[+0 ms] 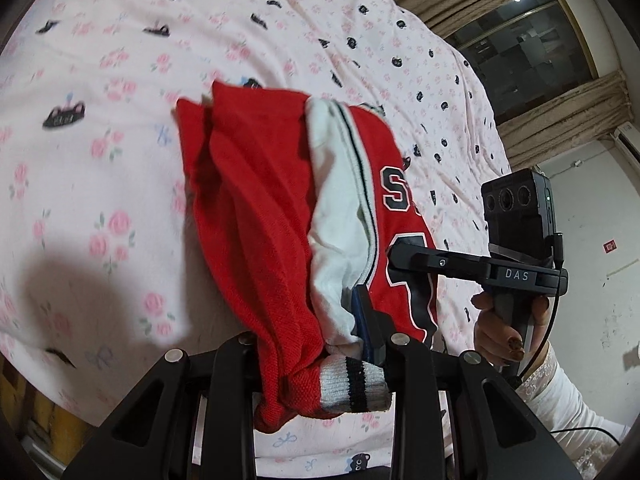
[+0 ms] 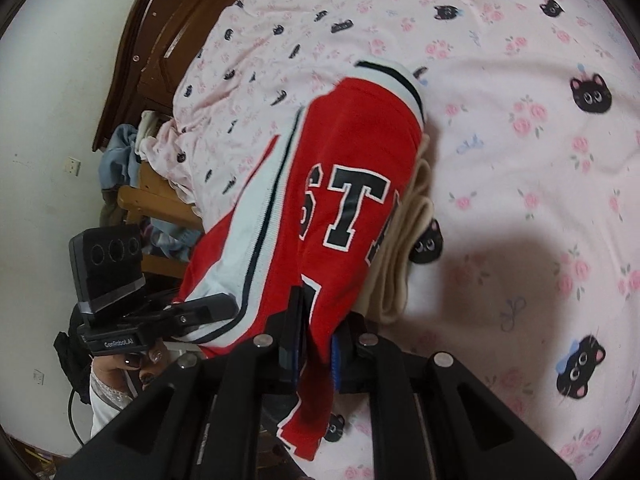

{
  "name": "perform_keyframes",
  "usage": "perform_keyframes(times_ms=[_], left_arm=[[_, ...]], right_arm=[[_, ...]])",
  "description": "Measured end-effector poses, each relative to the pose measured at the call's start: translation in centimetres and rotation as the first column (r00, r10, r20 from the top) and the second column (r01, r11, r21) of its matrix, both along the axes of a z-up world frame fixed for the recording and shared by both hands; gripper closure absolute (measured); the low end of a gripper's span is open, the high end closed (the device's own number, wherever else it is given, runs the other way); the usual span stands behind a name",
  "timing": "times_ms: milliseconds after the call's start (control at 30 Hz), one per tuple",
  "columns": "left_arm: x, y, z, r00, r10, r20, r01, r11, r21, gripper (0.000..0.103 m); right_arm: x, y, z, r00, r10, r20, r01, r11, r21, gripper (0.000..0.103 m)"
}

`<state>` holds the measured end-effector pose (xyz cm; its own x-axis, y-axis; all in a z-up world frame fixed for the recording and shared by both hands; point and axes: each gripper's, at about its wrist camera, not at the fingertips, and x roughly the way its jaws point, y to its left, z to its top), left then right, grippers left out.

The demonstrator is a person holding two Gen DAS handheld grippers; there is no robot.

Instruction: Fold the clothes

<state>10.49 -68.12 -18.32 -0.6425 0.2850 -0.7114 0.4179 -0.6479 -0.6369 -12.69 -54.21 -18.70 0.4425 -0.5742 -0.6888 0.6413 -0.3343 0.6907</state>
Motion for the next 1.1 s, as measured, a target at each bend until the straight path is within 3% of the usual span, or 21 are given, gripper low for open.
perform_keyframes(times_ms=[133,267,367,433,500,533,600,700,800,833,967,1100], left_arm=[[0.4,0.2,-1.3,0.999,0.027,0.030,-0.027,1.000,0.006,0.076],[1.2,0.4,-2.2,0.998,0.063,0.016,-0.063,0.998,0.018,0.073],[2.0,0.7,-1.9,0.995,0.094,0.031,-0.094,0.996,-0.006,0.066],[2.5,1.2,-0.9,0.993,0.109,0.045,-0.106,0.993,-0.058,0.064],[3.0,1.9,0.3,0.988,0.128,0.084,-0.113,0.980,-0.163,0.058],[3.1,2.3,1.0,0.982,0.148,0.121,-0.116,0.964,-0.239,0.052],[3.2,3.8,2.7,0.969,0.187,0.162,-0.114,0.918,-0.380,0.049],[3.3,6.6,5.1,0.952,0.247,0.184,-0.104,0.820,-0.562,0.049],[3.9,9.1,6.9,0.937,0.309,0.162,-0.118,0.717,-0.687,0.048],[4.5,9.9,7.6,0.936,0.324,0.139,-0.134,0.693,-0.709,0.047],[5.7,13.0,9.9,0.939,0.342,0.030,-0.218,0.663,-0.716,0.039],[6.2,16.5,11.9,0.933,0.358,-0.043,-0.279,0.641,-0.715,0.031]], right_arm=[[0.7,0.5,-0.8,0.999,-0.008,-0.044,0.010,0.999,0.046,0.083],[1.2,1.1,-1.5,0.990,-0.034,-0.133,0.046,0.995,0.088,0.064],[1.8,1.9,-0.9,0.975,-0.035,-0.218,0.056,0.994,0.090,0.061],[2.2,2.6,-0.3,0.959,-0.033,-0.281,0.061,0.994,0.092,0.061],[2.7,3.4,0.4,0.940,-0.032,-0.340,0.065,0.994,0.087,0.061],[3.0,3.9,1.0,0.923,-0.030,-0.383,0.066,0.995,0.081,0.061],[4.0,4.6,2.3,0.881,-0.024,-0.472,0.065,0.995,0.071,0.061],[6.0,5.9,4.3,0.797,-0.026,-0.603,0.069,0.996,0.049,0.059],[8.0,7.3,6.1,0.732,-0.056,-0.679,0.096,0.995,0.021,0.043],[8.6,7.9,6.7,0.714,-0.071,-0.696,0.104,0.995,0.006,0.042],[10.8,9.3,8.7,0.670,-0.125,-0.732,0.153,0.988,-0.028,0.038],[12.8,11.2,10.3,0.668,-0.147,-0.730,0.181,0.983,-0.033,0.032]])
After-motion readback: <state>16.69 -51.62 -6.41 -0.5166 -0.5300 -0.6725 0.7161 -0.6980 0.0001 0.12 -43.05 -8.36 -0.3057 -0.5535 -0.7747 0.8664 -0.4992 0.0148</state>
